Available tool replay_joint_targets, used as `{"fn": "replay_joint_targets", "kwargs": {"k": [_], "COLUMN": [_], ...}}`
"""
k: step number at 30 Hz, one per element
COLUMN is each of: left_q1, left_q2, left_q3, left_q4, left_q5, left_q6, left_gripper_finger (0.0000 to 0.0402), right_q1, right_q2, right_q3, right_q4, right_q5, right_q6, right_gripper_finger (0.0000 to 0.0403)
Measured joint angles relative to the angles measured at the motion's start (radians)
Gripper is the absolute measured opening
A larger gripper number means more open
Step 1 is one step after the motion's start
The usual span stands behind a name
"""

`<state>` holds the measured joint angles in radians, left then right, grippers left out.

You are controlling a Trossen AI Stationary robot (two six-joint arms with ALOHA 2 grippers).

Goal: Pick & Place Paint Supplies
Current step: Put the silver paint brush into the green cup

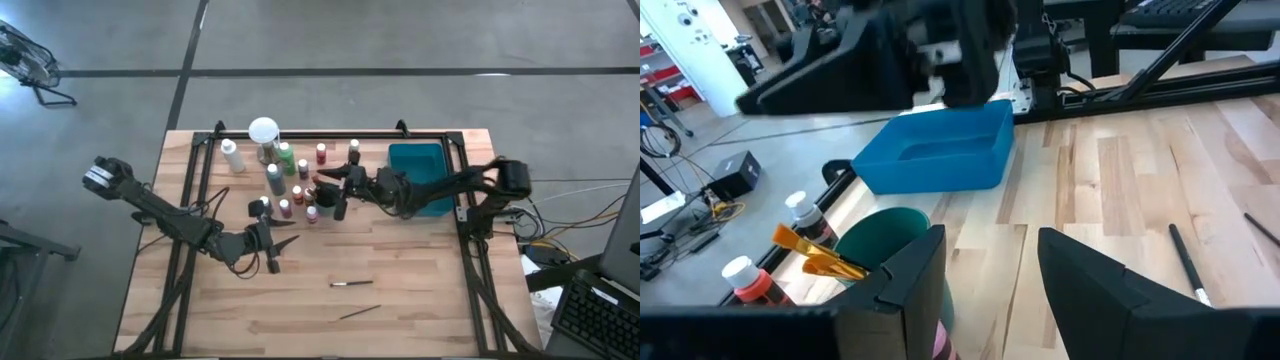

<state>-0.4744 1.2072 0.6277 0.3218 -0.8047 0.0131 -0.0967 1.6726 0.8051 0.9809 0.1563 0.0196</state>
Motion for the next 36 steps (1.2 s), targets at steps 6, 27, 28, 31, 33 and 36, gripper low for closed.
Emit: {"fn": "replay_joint_targets", "kwargs": {"k": [6, 27, 28, 31, 33, 36], "left_q1": [0.000, 0.000, 0.000, 0.000, 0.000, 0.000], "left_q2": [0.000, 0.001, 0.001, 0.001, 0.001, 0.001], "left_q3": [0.000, -0.011, -0.011, -0.011, -0.011, -0.011], "left_q4": [-0.001, -0.009, -0.009, -0.009, -0.009, -0.009], "left_q5": [0.025, 0.029, 0.029, 0.029, 0.030, 0.046], "left_q6": [-0.035, -0.078, -0.078, -0.078, -0.078, -0.082], "left_gripper_finger": [0.0167, 0.0167, 0.0167, 0.0167, 0.0167, 0.0167], "right_q1": [0.006, 0.041, 0.043, 0.053, 0.064, 0.089], "right_q2": [-0.139, -0.156, -0.156, -0.156, -0.159, -0.165], "right_q3": [0.000, 0.003, 0.004, 0.004, 0.004, 0.004], "right_q4": [-0.223, -0.297, -0.297, -0.297, -0.298, -0.301], "right_q5": [0.000, 0.000, 0.000, 0.000, 0.001, 0.001], "right_q6": [0.001, -0.020, -0.023, -0.031, -0.050, -0.071], "right_gripper_finger": [0.0105, 0.0025, 0.0022, 0.0014, 0.0010, 0.0009]}}
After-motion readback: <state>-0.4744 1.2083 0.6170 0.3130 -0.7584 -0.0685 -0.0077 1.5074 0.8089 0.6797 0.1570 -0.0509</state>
